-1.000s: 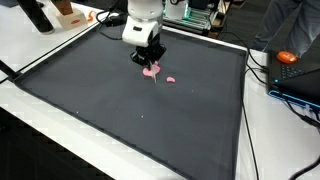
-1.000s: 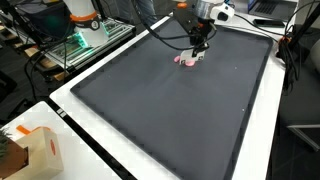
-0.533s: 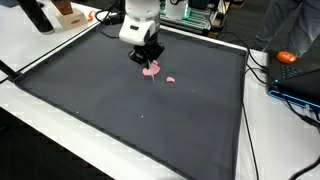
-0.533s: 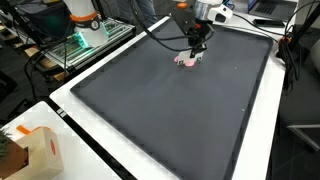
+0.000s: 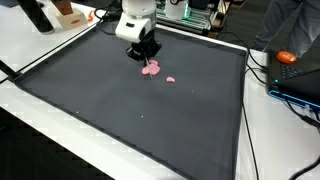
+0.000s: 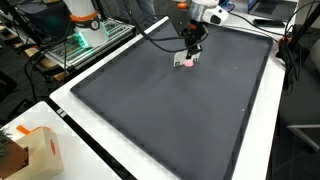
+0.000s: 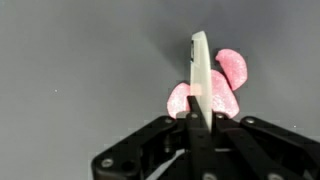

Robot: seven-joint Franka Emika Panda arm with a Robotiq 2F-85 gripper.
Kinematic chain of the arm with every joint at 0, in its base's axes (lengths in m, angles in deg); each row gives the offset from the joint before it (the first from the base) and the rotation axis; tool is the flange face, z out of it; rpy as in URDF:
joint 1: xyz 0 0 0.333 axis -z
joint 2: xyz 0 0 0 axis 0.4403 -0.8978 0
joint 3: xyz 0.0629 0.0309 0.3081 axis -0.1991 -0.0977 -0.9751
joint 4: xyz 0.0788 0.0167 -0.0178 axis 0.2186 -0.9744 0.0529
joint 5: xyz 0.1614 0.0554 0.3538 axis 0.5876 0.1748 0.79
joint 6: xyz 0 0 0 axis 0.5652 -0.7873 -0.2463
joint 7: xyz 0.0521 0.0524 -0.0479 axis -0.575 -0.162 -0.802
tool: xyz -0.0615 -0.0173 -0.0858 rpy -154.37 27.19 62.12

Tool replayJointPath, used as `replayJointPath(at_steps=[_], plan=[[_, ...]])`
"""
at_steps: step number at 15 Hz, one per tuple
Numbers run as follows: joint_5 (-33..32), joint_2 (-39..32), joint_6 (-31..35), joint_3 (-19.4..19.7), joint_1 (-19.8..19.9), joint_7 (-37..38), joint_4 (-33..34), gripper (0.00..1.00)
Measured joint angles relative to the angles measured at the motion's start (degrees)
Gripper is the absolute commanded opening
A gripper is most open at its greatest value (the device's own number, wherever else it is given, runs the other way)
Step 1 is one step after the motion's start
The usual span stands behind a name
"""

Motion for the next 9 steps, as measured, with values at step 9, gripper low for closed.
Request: replayJointPath(at_steps=[9], plan=[[-0.18,2.63,0.02,3.05,0.45,3.93,-4.0,0.01]])
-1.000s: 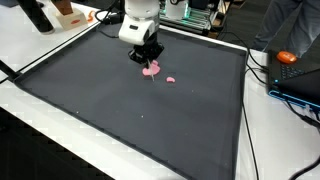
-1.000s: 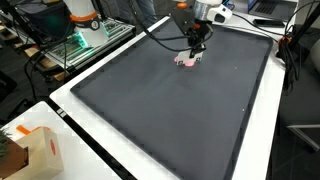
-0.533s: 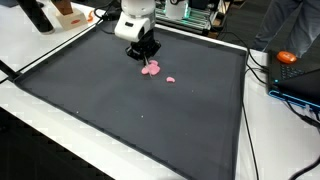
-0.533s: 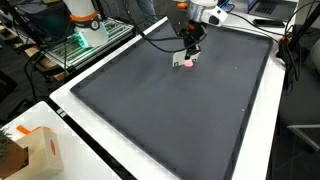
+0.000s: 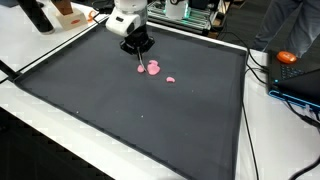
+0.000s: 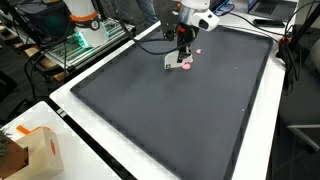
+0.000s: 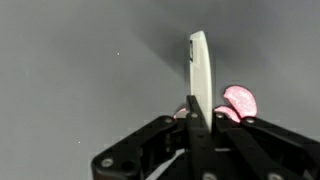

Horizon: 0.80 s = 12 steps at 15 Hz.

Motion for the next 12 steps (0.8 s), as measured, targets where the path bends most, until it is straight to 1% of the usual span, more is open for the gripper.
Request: replayJointPath(at_steps=[5,12], plan=[[0.19,0.93,0.02,0.55,0.35,1.06,-1.3,0.01],[1.34,2.87,0.85,-0.9,1.22,-2.13,-2.91,0.01]])
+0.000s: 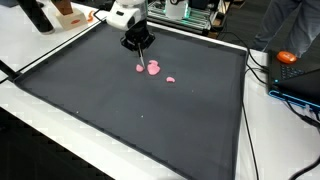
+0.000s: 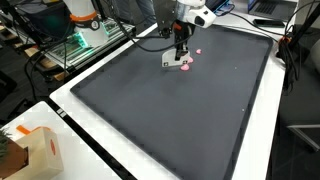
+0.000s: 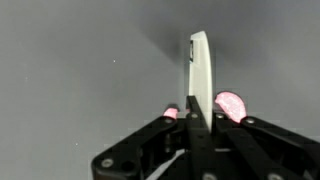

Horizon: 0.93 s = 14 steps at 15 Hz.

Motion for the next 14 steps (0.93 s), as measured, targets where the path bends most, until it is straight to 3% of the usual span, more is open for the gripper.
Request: replayJointPath(at_steps=[9,14], plan=[[-0.03,6.02,-0.46,-0.91,-0.83,-0.2,0.16,0.01],[-0.07,8.17,-3.32,-1.68,-2.82,4.11,2.41,0.01]])
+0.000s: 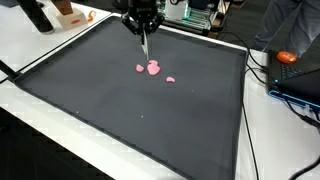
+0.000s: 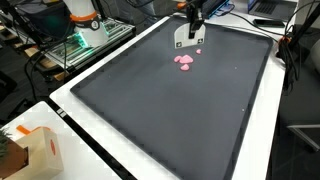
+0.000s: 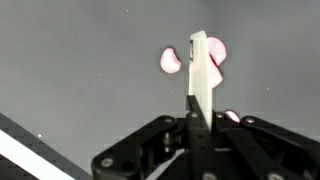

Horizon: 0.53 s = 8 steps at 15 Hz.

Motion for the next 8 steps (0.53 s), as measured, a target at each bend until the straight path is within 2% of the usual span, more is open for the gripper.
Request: replayJointPath(at_steps=[8], plan=[[-1.9,-0.99,-9.0,-0.85,-5.65,12.45,7.33,0.01]])
